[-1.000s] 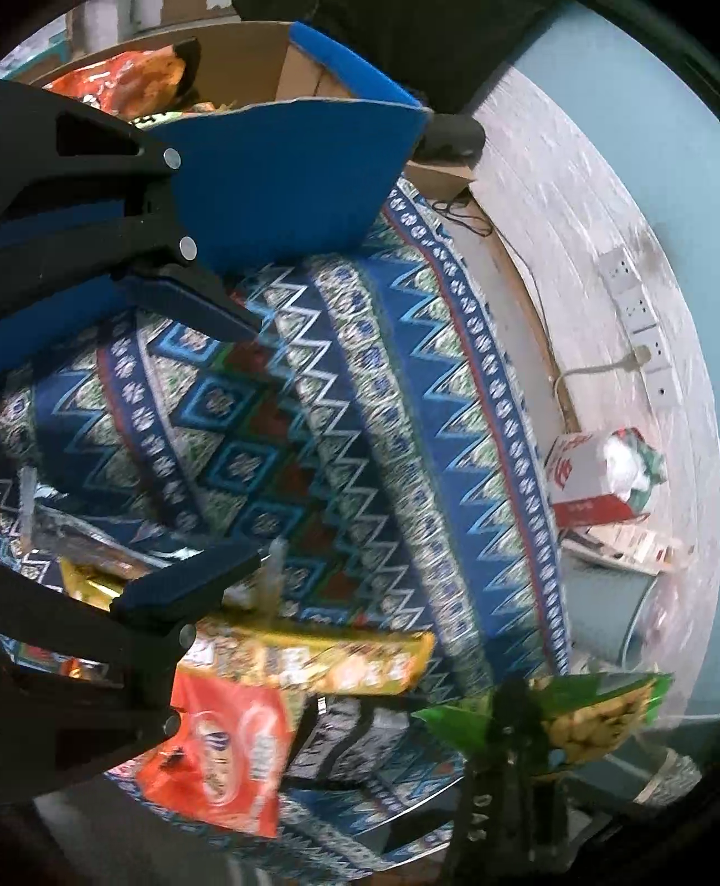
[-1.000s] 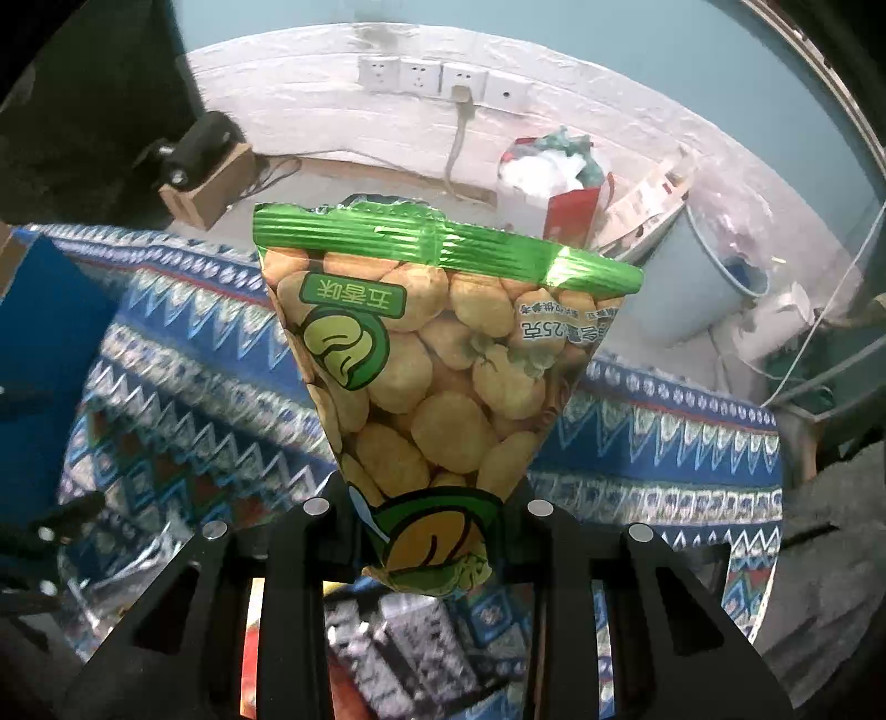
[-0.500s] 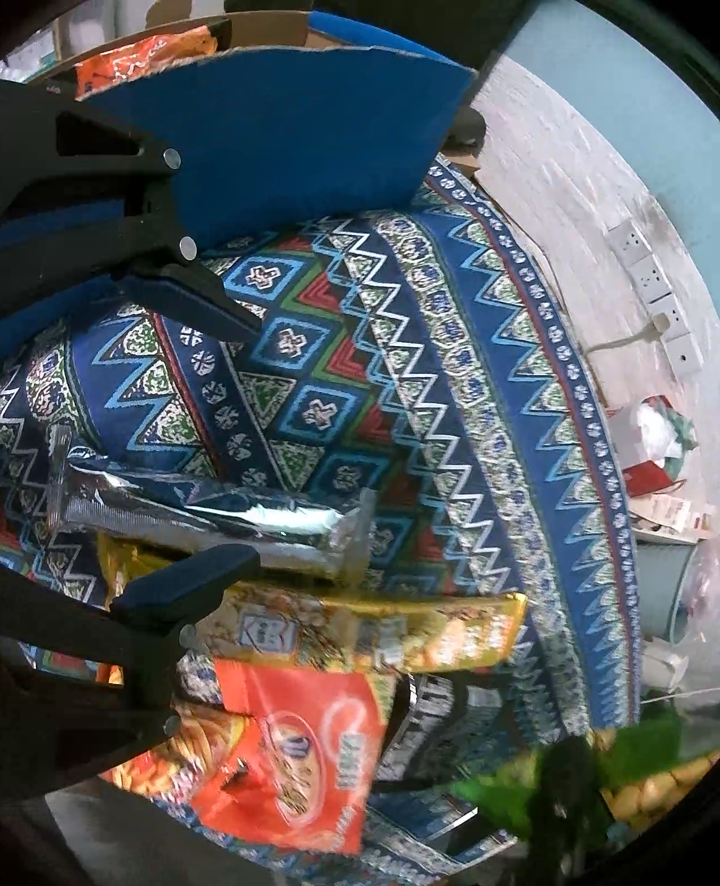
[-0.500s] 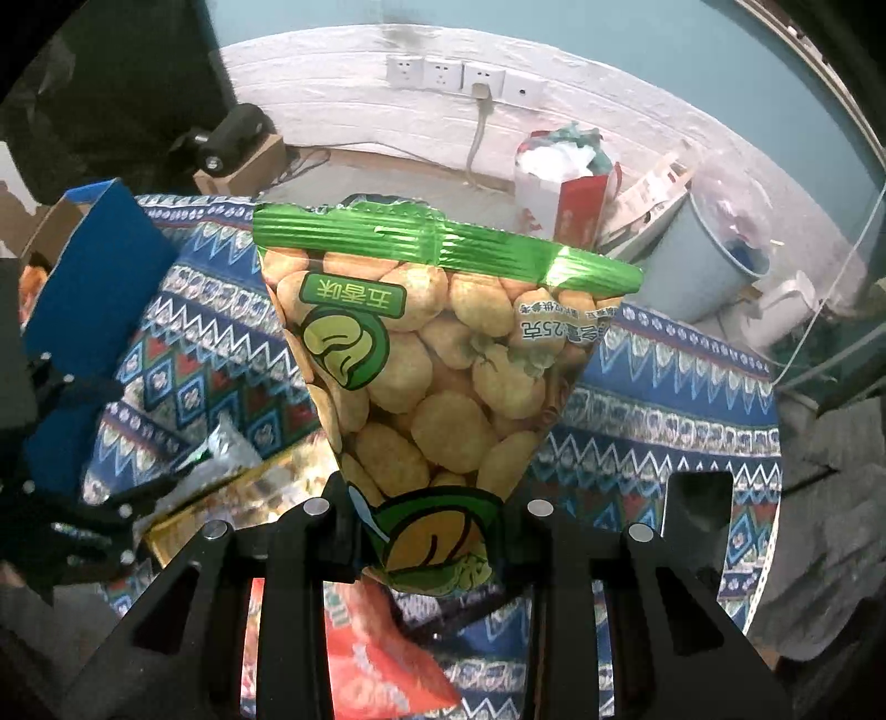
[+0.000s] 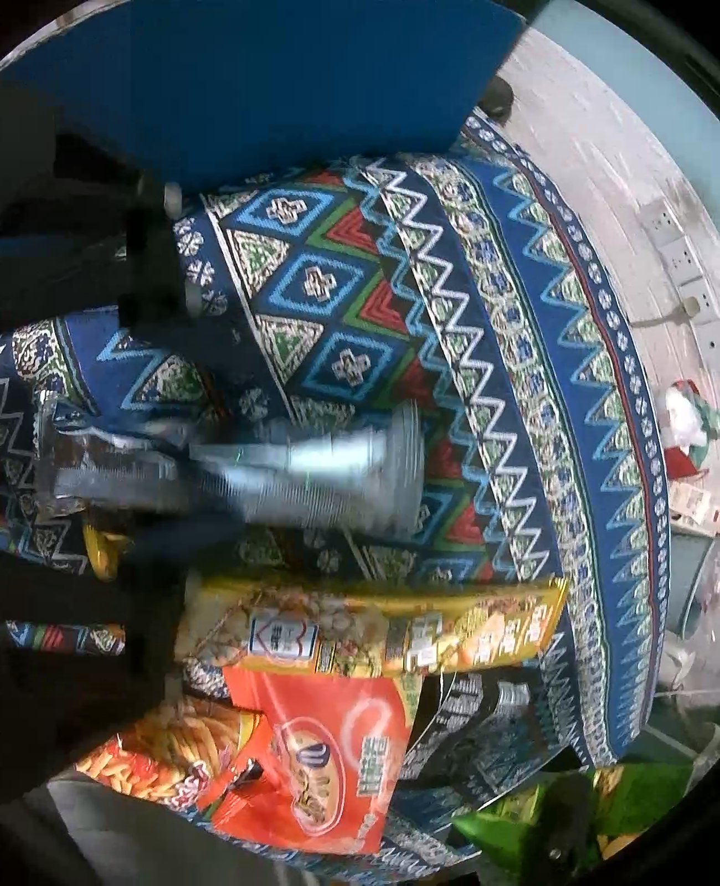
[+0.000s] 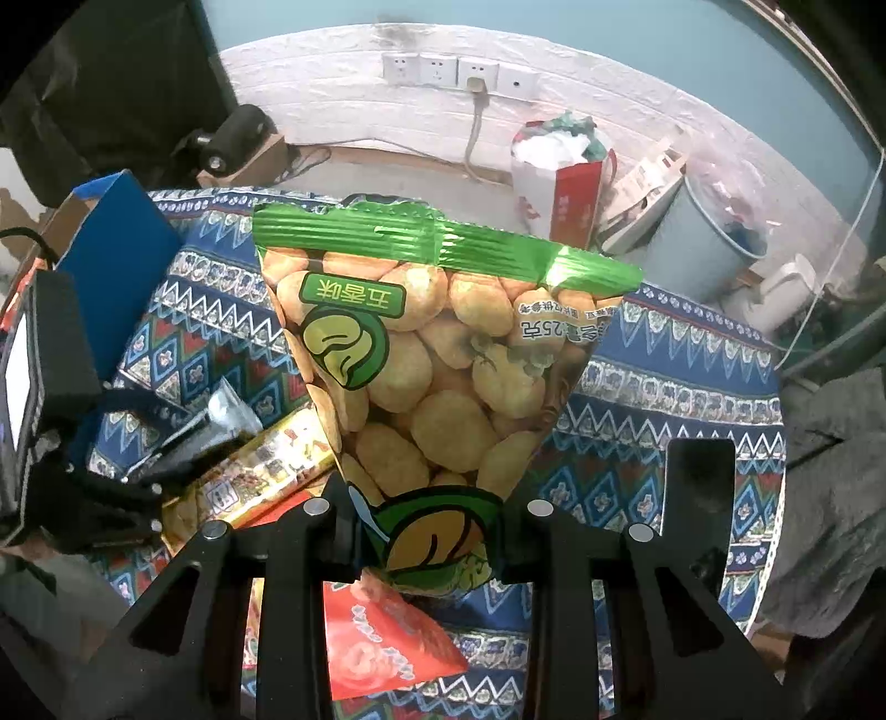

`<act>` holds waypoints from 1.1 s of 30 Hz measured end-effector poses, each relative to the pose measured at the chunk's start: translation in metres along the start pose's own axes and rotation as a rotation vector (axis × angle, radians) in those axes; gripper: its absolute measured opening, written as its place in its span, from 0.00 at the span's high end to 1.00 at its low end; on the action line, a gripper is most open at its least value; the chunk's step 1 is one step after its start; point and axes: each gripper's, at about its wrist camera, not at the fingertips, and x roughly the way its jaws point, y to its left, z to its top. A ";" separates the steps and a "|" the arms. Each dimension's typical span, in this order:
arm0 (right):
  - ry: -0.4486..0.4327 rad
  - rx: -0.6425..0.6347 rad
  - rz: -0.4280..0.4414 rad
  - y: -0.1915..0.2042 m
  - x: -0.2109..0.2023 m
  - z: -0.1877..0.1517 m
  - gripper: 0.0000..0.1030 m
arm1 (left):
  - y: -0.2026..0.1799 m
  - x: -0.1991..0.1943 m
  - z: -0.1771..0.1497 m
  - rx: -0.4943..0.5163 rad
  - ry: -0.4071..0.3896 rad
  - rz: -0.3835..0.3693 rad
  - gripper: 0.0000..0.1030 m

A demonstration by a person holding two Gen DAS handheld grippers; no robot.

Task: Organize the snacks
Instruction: 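Grasp the green peanut bag with the right tool while the left tool grasps the silver stick pack, then carry both bags over the cardboard box and open both tools to drop them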

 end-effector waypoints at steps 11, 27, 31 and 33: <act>-0.021 -0.012 -0.002 0.004 -0.004 0.002 0.71 | -0.005 -0.037 0.004 0.011 -0.087 0.058 0.70; -0.111 -0.072 0.019 0.040 -0.040 0.023 0.71 | 0.020 -0.126 0.000 -0.041 -0.256 0.108 0.70; -0.130 -0.088 0.040 0.053 -0.048 0.030 0.71 | 0.032 -0.144 -0.004 -0.061 -0.296 0.126 0.70; -0.141 -0.096 0.050 0.060 -0.052 0.034 0.71 | 0.038 -0.153 -0.007 -0.076 -0.310 0.127 0.70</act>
